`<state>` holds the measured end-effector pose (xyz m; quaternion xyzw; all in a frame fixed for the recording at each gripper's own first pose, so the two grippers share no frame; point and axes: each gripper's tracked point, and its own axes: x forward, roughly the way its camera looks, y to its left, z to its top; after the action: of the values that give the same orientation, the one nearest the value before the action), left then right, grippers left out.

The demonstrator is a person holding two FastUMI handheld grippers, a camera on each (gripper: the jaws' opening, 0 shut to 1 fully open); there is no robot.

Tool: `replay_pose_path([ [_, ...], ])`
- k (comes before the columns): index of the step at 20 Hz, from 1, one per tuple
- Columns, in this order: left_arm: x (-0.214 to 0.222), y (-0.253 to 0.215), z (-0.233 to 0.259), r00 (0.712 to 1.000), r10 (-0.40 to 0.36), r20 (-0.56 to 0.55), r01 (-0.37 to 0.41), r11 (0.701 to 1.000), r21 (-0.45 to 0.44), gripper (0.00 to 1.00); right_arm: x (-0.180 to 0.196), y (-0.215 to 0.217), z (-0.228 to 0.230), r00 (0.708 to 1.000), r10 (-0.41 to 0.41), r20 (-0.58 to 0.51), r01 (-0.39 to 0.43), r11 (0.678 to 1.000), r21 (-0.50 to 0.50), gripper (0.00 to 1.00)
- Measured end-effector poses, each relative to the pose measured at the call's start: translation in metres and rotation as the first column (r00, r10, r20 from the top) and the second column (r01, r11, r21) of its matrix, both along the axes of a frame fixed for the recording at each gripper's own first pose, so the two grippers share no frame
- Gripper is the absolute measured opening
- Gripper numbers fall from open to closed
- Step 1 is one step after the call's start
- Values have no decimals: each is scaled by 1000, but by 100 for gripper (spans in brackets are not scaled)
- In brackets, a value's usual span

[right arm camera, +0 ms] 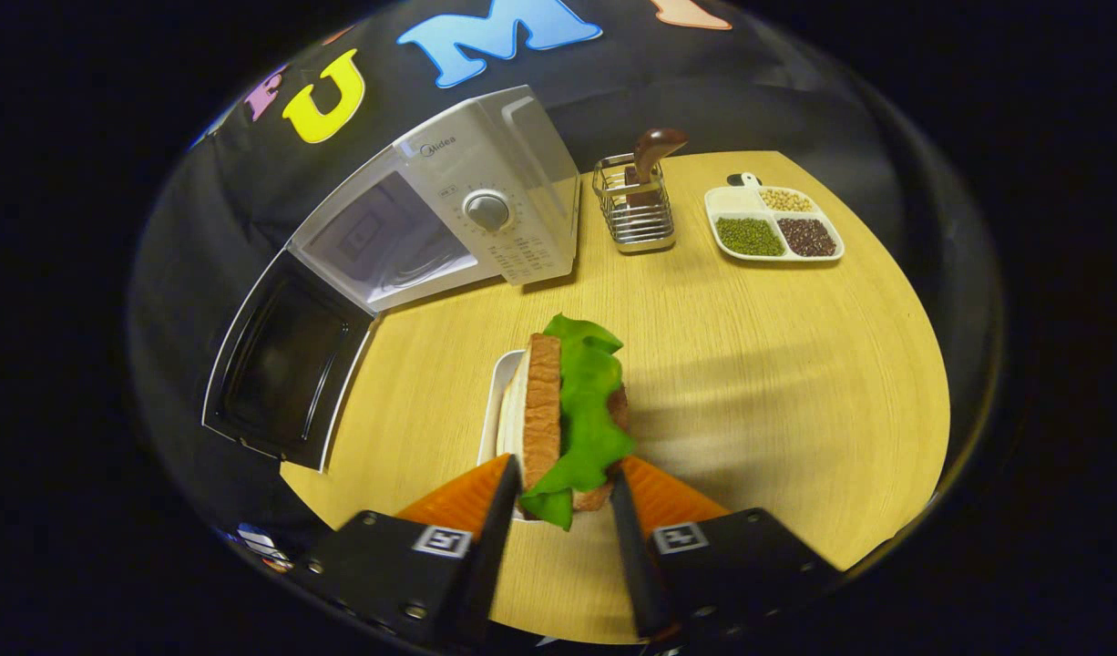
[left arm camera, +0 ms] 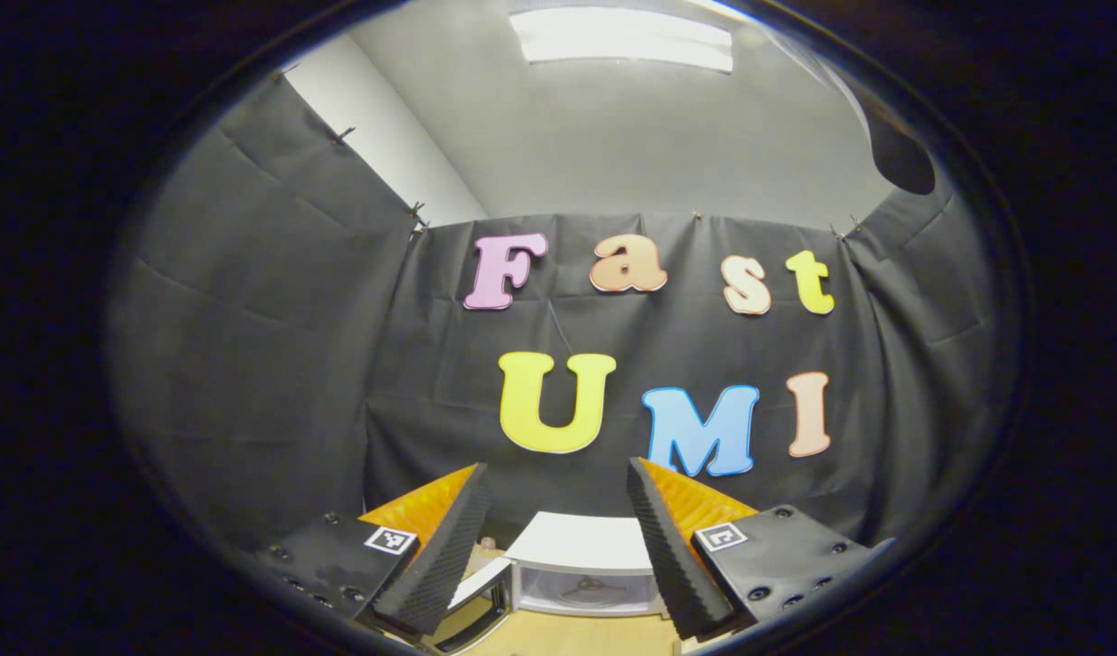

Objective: Open the microwave oven with the left hand, put the food in, and close the microwave oven.

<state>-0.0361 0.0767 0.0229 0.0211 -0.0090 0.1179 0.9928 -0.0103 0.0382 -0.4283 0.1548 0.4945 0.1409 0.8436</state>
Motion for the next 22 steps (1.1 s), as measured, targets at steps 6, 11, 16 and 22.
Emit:
replay_pose_path([
  [6, 13, 15, -17, 997, -63, -47, 62, 998, -33, 95, 1, 5, 16, 999, -48, 2, 47, 998, 48, 19],
  [11, 20, 54, 1, 993, -120, -11, 119, 991, -67, 95, 3, 41, 62, 987, -156, 48, 144, 969, 199, 19],
  [16, 27, 103, 9, 986, -166, -2, 166, 984, -67, 93, 16, 119, 119, 964, -249, 96, 174, 859, 481, 19],
  [22, 35, 141, 29, 978, -210, 18, 210, 977, -44, 93, 44, 201, 126, 956, -275, 101, 170, 799, 576, 19],
])
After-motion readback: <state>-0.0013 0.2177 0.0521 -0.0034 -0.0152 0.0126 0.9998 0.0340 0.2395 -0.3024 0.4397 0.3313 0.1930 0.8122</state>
